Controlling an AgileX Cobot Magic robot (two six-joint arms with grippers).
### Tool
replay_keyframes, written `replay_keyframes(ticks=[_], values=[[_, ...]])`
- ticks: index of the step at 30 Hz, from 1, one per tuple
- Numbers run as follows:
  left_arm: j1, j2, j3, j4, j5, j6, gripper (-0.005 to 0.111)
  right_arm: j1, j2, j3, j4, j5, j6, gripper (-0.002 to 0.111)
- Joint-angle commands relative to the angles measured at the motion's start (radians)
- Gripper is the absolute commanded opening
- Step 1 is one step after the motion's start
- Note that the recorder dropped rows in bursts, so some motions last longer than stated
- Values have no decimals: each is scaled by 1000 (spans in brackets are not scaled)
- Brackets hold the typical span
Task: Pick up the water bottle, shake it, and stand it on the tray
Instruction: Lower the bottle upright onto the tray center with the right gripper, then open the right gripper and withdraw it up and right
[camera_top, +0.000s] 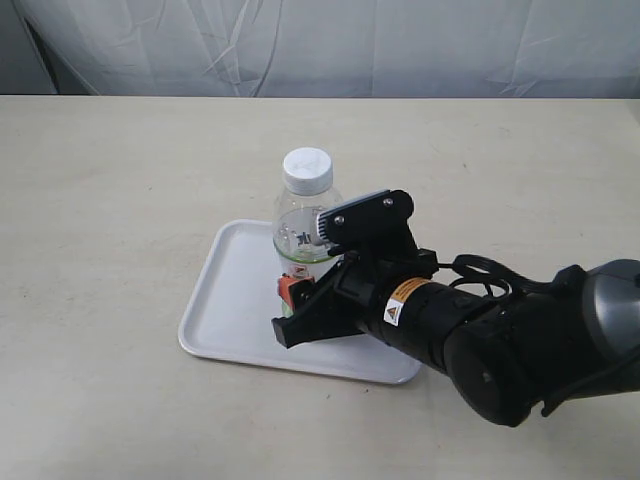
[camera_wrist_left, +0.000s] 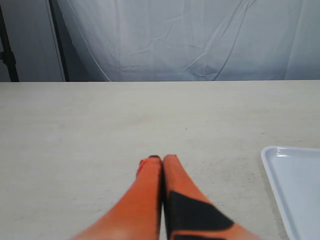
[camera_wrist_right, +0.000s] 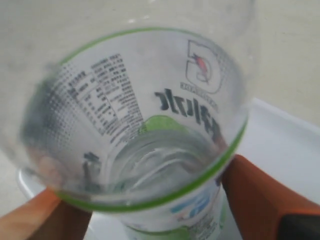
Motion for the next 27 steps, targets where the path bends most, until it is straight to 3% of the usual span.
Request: replay_keyframes(ticks=[1,9,11,14,27], values=[[1,-4,3,0,-1,0,0,-1,2,3,-1,3,-1,69],[1,-4,3,0,-1,0,0,-1,2,3,-24,27,-1,70],[1,-4,3,0,-1,0,0,-1,2,3,-58,45,-1,78],[1,-4,3,0,-1,0,0,-1,2,3,-72,63,1,103],[1,-4,3,0,-1,0,0,-1,-59,3,-97,63,1,104]])
